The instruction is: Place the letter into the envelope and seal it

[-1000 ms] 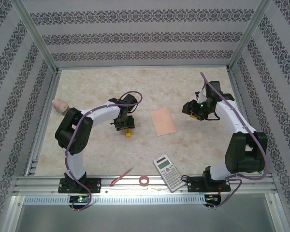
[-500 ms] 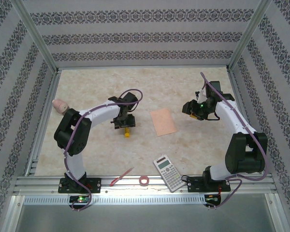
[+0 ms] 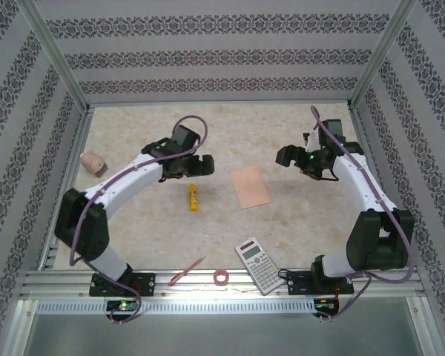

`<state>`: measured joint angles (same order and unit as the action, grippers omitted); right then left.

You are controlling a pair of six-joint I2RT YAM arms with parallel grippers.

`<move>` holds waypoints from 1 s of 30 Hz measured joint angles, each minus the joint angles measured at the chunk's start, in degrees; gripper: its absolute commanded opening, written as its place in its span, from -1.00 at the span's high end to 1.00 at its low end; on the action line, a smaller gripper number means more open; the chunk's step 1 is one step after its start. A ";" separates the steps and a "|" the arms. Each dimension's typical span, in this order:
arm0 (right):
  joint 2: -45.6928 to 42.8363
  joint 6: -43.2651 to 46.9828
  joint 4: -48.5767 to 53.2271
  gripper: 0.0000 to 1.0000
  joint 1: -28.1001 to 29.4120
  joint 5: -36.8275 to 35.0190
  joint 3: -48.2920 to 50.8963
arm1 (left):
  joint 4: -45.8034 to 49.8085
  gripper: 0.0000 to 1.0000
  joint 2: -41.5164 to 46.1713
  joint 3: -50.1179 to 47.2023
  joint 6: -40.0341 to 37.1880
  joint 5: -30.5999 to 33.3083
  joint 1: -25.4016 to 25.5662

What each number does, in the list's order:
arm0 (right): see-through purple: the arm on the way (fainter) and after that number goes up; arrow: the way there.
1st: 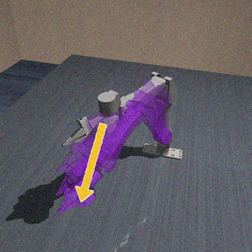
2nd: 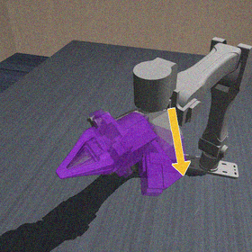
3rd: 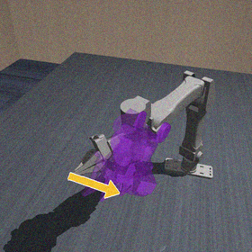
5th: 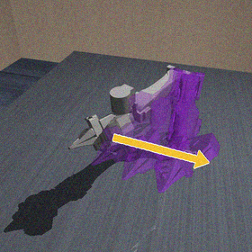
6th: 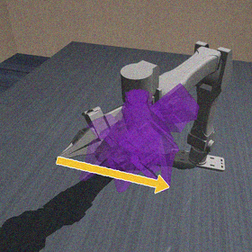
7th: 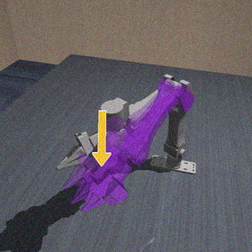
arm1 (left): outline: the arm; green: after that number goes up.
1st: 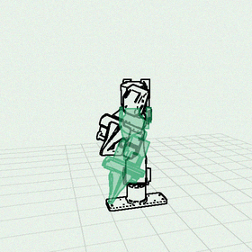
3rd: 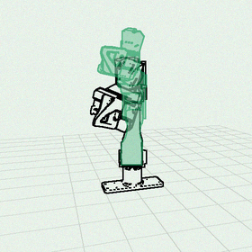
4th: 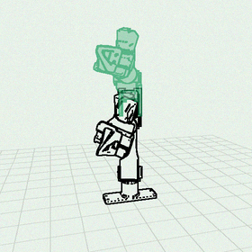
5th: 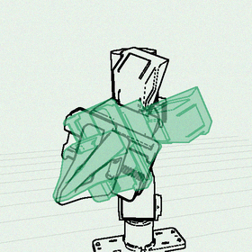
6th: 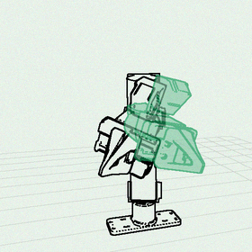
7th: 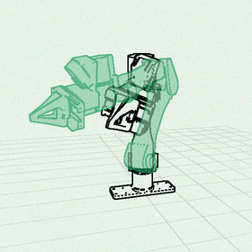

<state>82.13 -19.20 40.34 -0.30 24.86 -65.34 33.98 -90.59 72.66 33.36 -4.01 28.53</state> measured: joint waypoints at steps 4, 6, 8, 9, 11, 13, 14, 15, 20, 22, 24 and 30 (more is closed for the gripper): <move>-3.43 -0.55 -3.65 -0.96 0.00 -3.08 -0.04 | -5.81 -1.00 6.88 -3.74 -3.23 0.28 -4.70; -5.35 -0.55 -5.35 -0.96 0.00 -4.79 -0.09 | -8.61 -1.00 9.25 -5.18 -5.81 2.08 -6.29; -6.73 -0.52 -6.73 -0.96 0.00 -6.78 -0.17 | -11.63 -0.99 11.43 -7.02 -8.39 5.42 -6.60; -7.19 -0.52 -7.52 -0.96 0.00 -8.02 -0.17 | -14.03 -1.00 12.81 -8.76 -10.19 7.45 -6.71; -7.72 -0.50 -8.98 -0.96 0.00 -10.34 -0.13 | -18.75 -0.99 15.58 -13.00 -13.79 11.15 -6.97; -8.57 -0.11 -11.72 -0.95 -0.11 -12.20 0.92 | -22.73 -0.99 18.16 -17.73 -17.51 14.49 -8.22; -9.35 0.15 -13.51 -0.95 -0.26 -12.70 2.10 | -24.33 -0.99 19.17 -19.85 -19.17 15.67 -9.22; -10.38 0.72 -15.69 -0.95 -0.37 -13.20 3.80 | -26.05 -0.99 20.00 -21.92 -20.52 16.63 -10.29; -16.48 4.83 -31.95 -0.95 -0.37 -16.83 18.53 | -36.92 -0.99 24.13 -34.36 -26.03 18.23 -16.70; -17.38 6.14 -38.58 -0.95 -0.35 -18.58 24.72 | -41.11 -0.99 24.59 -38.82 -27.23 17.99 -19.08; -17.49 8.13 -43.93 -0.95 -0.35 -20.37 29.83 | -45.42 -0.99 24.59 -42.73 -28.87 17.79 -20.61; -15.26 13.46 -57.92 -0.96 -0.35 -24.06 38.36 | -59.47 -0.99 18.95 -48.98 -33.05 15.47 -23.02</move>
<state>66.87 -5.74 -17.58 -0.64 0.80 -26.98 -25.50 -71.64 23.68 0.32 11.46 5.52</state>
